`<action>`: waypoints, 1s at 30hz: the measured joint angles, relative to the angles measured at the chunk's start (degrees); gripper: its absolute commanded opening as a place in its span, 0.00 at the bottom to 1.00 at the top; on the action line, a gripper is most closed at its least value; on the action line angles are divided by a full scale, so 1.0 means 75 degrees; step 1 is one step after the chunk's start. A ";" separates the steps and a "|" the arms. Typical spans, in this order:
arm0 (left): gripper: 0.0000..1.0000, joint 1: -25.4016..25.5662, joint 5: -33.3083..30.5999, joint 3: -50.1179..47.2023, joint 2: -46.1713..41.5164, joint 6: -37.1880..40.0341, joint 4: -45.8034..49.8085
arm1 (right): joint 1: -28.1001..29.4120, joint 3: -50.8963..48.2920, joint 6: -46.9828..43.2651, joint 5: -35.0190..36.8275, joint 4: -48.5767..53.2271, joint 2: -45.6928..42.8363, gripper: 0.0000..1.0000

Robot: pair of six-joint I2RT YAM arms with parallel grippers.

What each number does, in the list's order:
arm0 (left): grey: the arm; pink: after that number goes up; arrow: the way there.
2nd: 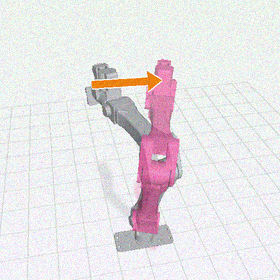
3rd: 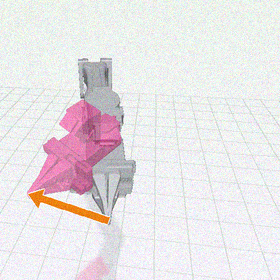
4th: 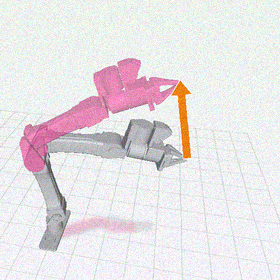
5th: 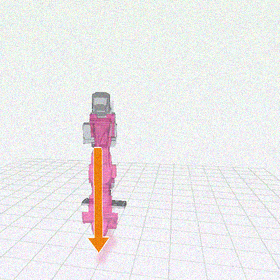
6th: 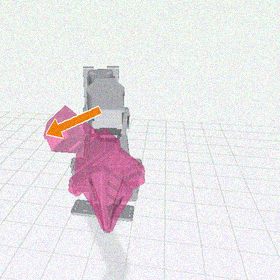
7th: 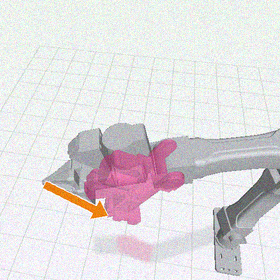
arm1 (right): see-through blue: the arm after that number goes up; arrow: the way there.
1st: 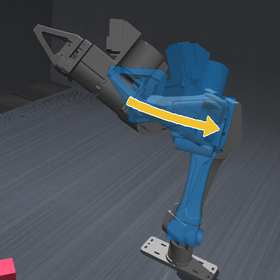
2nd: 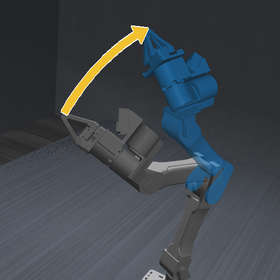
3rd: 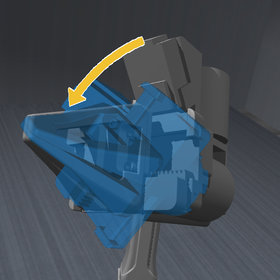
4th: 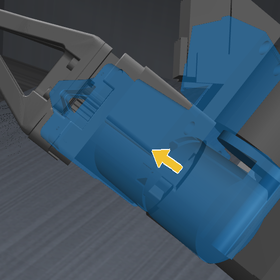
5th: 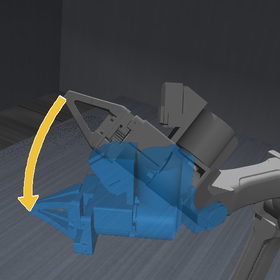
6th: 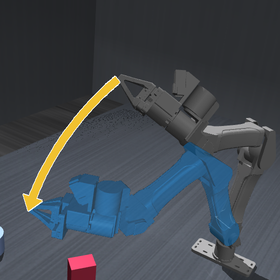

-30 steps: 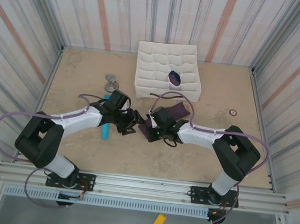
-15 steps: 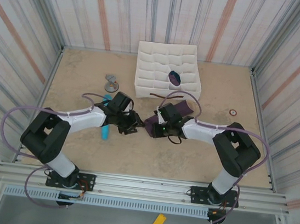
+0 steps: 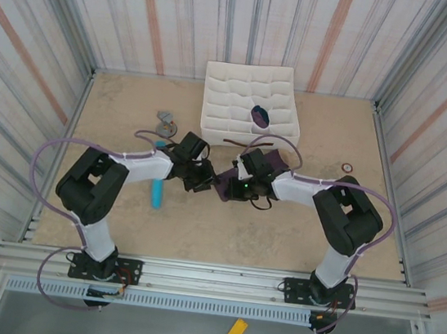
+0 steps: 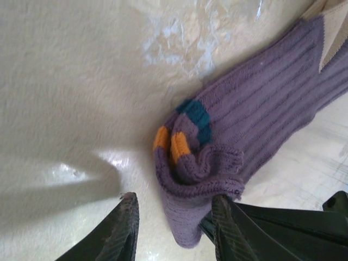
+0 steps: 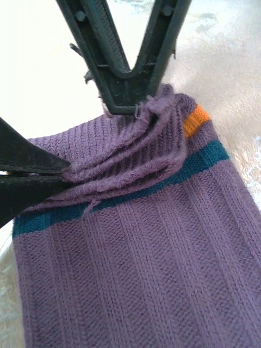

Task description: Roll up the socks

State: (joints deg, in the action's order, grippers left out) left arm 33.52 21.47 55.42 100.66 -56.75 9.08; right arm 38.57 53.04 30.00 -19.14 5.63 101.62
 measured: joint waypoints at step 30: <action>0.00 0.0198 -0.0565 0.0924 0.0405 -0.0160 0.1393 | 0.0659 -0.0583 -0.1040 0.1399 0.0399 -0.1577 0.61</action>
State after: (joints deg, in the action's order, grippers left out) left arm 35.00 17.23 62.35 103.70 -57.95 19.53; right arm 43.51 48.66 22.20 -8.64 8.62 89.80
